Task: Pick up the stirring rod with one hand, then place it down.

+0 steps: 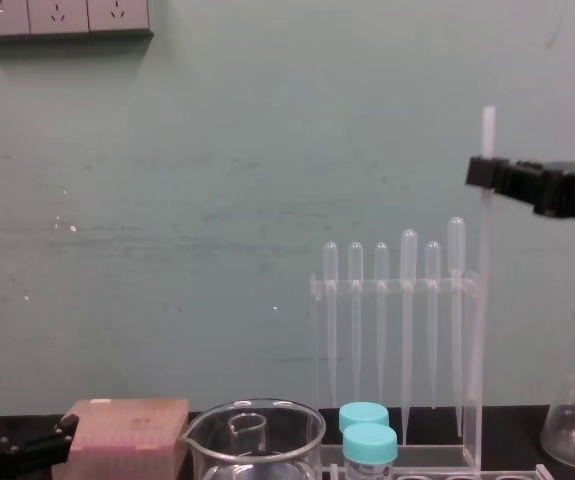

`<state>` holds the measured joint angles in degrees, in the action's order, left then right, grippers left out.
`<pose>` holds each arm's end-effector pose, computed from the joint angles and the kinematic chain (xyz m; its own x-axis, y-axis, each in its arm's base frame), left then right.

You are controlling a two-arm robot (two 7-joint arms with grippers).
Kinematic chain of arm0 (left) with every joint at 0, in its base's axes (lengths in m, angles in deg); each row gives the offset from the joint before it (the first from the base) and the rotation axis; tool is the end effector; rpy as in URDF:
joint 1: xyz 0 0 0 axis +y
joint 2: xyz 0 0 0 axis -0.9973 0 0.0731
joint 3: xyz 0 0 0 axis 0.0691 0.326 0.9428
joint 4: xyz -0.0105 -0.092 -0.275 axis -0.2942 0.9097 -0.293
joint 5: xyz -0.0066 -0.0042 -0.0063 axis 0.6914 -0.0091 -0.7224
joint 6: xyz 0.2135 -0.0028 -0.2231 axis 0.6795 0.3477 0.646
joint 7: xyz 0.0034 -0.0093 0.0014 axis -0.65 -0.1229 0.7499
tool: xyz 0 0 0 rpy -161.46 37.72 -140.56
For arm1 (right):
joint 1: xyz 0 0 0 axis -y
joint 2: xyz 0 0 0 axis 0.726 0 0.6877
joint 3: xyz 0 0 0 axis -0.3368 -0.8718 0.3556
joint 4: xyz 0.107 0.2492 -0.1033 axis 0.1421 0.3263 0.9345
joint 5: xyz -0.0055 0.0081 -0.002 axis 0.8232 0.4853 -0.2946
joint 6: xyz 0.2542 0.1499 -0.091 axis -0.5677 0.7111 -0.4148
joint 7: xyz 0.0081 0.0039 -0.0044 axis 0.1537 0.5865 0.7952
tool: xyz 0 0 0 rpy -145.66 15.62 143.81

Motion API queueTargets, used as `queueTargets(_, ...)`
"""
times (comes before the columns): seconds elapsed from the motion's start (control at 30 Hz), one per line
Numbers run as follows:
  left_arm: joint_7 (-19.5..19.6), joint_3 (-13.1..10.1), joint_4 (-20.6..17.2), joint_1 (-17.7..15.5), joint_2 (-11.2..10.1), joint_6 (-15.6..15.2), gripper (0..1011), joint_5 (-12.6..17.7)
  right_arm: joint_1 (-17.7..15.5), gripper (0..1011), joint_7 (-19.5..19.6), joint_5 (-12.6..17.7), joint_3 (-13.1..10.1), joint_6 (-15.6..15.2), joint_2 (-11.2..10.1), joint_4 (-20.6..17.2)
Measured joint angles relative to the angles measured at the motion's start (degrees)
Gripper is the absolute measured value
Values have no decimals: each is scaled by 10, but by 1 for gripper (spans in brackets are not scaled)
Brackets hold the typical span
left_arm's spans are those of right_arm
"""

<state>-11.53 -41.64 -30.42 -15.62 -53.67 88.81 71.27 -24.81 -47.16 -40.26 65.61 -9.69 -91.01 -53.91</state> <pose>0.3581 0.0827 -0.3023 0.2923 0.8804 0.3736 -0.9553 0.2873 0.0703 0.3956 -0.0660 -0.1907 0.7125 -0.6992 0.0583 0.6834 0.7104 0.1683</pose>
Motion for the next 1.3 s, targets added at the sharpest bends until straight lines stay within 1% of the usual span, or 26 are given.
queueTargets(0.03, 0, 0, 0, 0, 0, 0, 1000, 0, -1, 68, -9, 3, 5, 1, -2, 1)
queueTargets(0.13, 0, 0, 0, 0, 0, 0, 1000, 0, -5, 68, -18, 6, 14, 1, -4, 4)
queueTargets(0.27, 0, 0, 0, 0, 0, 0, 1000, 0, -7, 69, -21, 7, 23, 3, -5, 10)
queueTargets(0.43, 0, 0, 0, 0, 0, 0, 1000, 0, -4, 68, -21, -2, 30, 19, -2, 27)
queueTargets(0.67, 0, 0, 0, 0, 0, 0, 1000, 0, 7, 68, -27, -15, 42, 27, 7, 52)
queueTargets(0.97, 0, 0, 0, 0, 0, 0, 1000, 0, 18, 68, -30, -24, 52, 24, 15, 76)
queueTargets(1.3, 0, 0, 0, 0, 0, 0, 1000, 0, 16, 68, -26, -23, 53, 10, 18, 83)
